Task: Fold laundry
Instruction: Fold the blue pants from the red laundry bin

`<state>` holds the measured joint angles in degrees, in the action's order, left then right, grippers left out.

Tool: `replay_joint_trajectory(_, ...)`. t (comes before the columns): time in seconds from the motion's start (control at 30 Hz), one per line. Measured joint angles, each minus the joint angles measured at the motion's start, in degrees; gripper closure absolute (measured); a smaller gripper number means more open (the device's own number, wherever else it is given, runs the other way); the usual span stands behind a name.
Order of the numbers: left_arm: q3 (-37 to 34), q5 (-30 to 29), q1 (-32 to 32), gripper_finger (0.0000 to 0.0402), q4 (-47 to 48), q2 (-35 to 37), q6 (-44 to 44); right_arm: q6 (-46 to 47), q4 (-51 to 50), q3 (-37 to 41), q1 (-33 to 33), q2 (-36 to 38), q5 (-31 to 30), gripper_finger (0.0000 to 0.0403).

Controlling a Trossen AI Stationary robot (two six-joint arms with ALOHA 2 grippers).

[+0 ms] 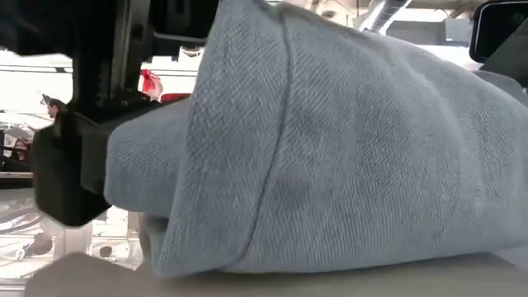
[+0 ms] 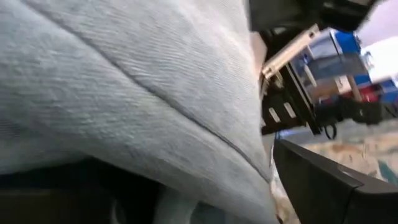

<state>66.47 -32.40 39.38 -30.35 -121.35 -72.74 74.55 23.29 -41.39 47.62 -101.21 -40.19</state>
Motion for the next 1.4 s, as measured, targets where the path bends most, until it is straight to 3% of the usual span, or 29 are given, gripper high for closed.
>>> replay_joint_trajectory(0.1, 0.1, -1.0, 0.0, 0.0179, 1.8, -0.3, -3.3, -0.8, -2.1, 0.0, 0.6, 0.9, 3.1, 0.0117)
replay_joint_trajectory(0.23, 0.1, -0.1, -0.2, 0.0339, 3.9, 0.0, -4.6, 0.3, -4.6, 0.0, 1.1, 3.9, 4.1, 0.0117)
replay_joint_trajectory(0.3, 0.0, 0.2, -0.2, 0.0381, 5.3, 1.0, -3.4, -0.8, -6.5, 0.0, 1.1, 6.4, 4.1, 0.0117)
replay_joint_trajectory(0.4, 0.0, 2.7, -0.8, 0.0394, 11.8, 5.1, -1.0, -0.7, -11.9, 0.0, 1.1, 10.3, 3.1, 0.0117)
replay_joint_trajectory(0.53, 0.0, 5.6, -1.4, 0.0397, 25.8, 14.5, 3.5, 0.8, -16.3, 0.0, 2.0, 13.9, -2.6, 0.0117)
replay_joint_trajectory(0.77, -0.2, 5.1, -2.5, 0.0399, 48.3, 29.4, 5.7, -9.3, -10.2, 0.0, 0.5, 13.4, -6.5, 0.0117)
replay_joint_trajectory(0.9, -2.9, 6.4, -2.9, 0.0400, 49.6, 36.4, 6.2, -16.9, -0.5, 0.0, -1.4, 8.1, -6.4, 0.0117)
replay_joint_trajectory(1.07, -6.2, 6.3, -2.6, 0.0401, 48.6, 44.0, 5.6, -19.6, 9.1, 0.0, -4.7, 1.8, -6.1, 0.0117)
replay_joint_trajectory(1.27, -7.6, 6.6, -2.5, 0.0401, 47.0, 48.1, 9.3, -26.4, 16.9, -0.7, -8.9, -1.5, -6.6, 0.0117)
replay_joint_trajectory(1.4, -7.6, 6.4, -2.9, 0.0401, 46.9, 49.1, 10.4, -42.4, 16.5, -4.0, -10.1, -2.3, -6.5, 0.0117)
